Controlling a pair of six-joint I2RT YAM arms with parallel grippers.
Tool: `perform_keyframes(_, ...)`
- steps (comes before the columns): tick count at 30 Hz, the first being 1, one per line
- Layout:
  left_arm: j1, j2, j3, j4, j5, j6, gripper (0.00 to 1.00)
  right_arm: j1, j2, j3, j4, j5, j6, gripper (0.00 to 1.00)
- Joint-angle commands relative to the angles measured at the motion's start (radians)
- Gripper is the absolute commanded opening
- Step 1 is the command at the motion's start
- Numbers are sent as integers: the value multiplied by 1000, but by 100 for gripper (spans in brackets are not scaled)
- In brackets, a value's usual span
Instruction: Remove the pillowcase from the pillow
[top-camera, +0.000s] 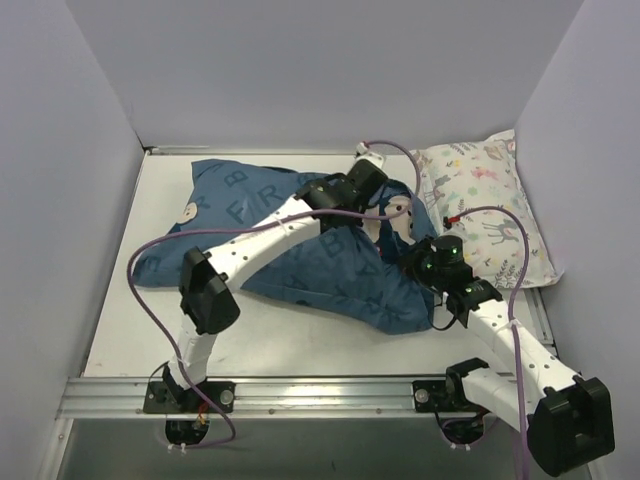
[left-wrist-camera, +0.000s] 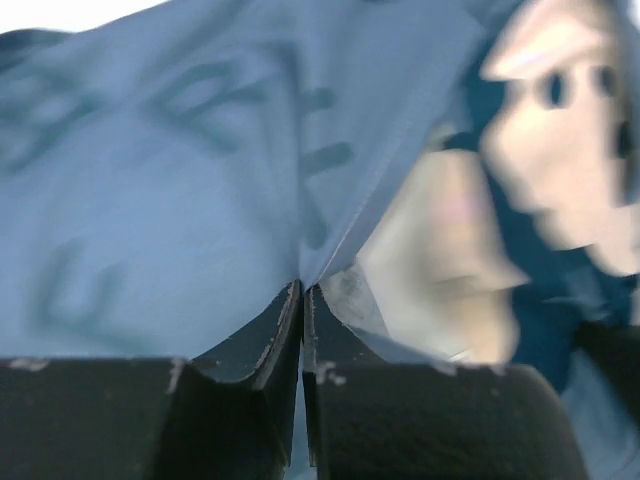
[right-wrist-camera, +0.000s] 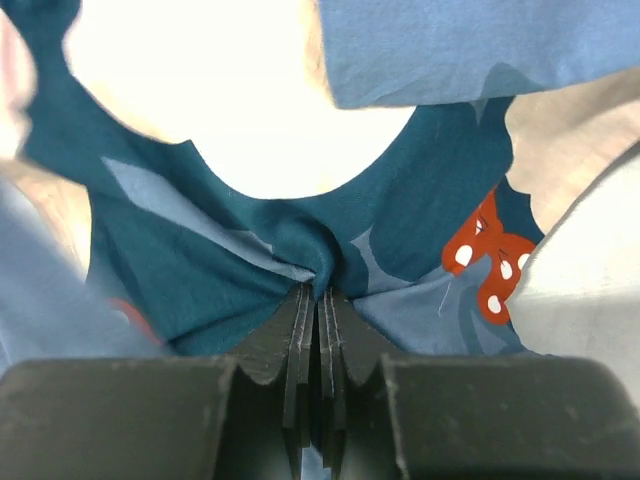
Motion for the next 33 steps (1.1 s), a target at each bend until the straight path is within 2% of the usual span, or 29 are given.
perform_keyframes(1, 87, -179, -92, -47, -44, -31, 12, -28, 22, 21, -16, 34, 2, 0)
perform_keyframes(6, 202, -341, -269, -8, 24, -54, 13, -44, 0, 8, -18, 49, 24, 0)
perform_keyframes(9, 275, -397, -318, -1, 19, -49, 12, -56, -38, -2, -51, 92, 25, 0)
perform_keyframes(12, 361, -441, -401, 3, 60, -80, 6, -105, -55, -12, -96, 84, 10, 0)
perform_keyframes(14, 371, -469, -487, 58, 87, -80, 5, -122, -47, -7, -98, 25, -16, 0)
perform_keyframes(15, 364, -467, -526, 84, 113, -79, 4, -96, -34, 14, -87, -27, -59, 0)
perform_keyframes(17, 338, -447, -542, 91, 119, -83, 3, -38, -3, 59, -123, -25, -94, 0)
perform_keyframes(20, 296, -406, -557, 114, 131, -91, 2, 126, 43, 175, -206, 96, -159, 16)
perform_keyframes(21, 289, -401, -560, 118, 128, -92, 2, 145, 48, 192, -219, 107, -160, 30)
perform_keyframes(23, 281, -389, -573, 134, 133, -102, 2, 182, 39, 237, -248, 144, -157, 46)
perform_keyframes(24, 278, -386, -580, 138, 134, -103, 2, 197, 25, 251, -257, 170, -162, 60)
perform_keyframes(27, 273, -383, -605, 161, 143, -109, 2, 269, 28, 343, -314, 262, -202, 76)
perform_keyframes(30, 269, -378, -619, 180, 151, -114, 2, 350, 98, 438, -361, 349, -243, 83)
perform_keyframes(33, 266, -365, -622, 192, 151, -120, 2, 374, 217, 514, -406, 391, -271, 83)
